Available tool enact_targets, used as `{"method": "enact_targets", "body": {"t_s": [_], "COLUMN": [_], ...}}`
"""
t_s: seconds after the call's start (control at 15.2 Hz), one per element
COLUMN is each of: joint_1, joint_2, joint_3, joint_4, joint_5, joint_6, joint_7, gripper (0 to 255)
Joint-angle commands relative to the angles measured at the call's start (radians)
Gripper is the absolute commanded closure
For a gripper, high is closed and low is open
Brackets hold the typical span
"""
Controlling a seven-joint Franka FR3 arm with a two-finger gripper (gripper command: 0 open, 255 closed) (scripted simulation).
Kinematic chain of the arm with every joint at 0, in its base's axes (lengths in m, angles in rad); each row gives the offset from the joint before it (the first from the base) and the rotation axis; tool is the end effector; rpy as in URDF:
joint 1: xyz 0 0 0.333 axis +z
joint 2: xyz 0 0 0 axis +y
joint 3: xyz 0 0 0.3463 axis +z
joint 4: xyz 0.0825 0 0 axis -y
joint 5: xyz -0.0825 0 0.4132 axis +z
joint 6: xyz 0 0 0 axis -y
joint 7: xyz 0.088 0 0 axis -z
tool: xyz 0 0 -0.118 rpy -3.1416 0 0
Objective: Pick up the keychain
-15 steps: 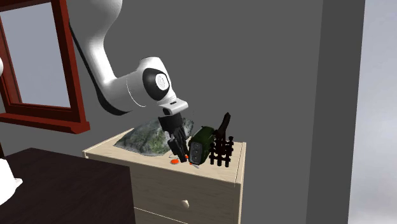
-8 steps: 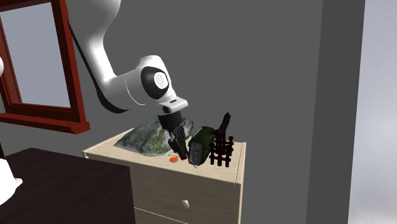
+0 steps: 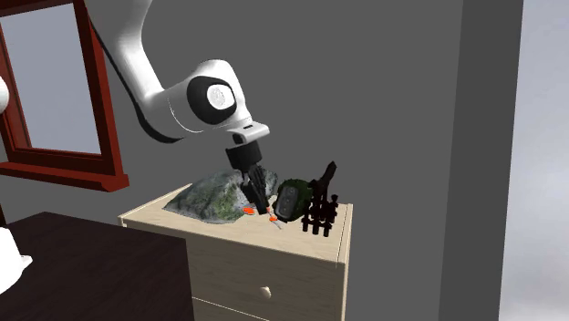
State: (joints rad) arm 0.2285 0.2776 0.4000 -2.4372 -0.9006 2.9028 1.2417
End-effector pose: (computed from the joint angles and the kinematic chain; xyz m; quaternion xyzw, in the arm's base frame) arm 0.3843 0.3431 0.2092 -0.9827 -0.1064 -0.1481 0.0336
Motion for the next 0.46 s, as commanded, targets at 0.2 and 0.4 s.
{"method": "enact_targets", "body": {"t_s": [0.2, 0.4], "joint_1": [-0.067, -0.080], "joint_2": [-0.081, -0.099], "joint_3": [0.090, 0.109], "joint_4": [-0.033, -0.039], "joint_5": [0.164, 0.203], "joint_6": [-0.032, -0.039], "joint_7": [-0.136, -0.168], "gripper": [255, 255]}}
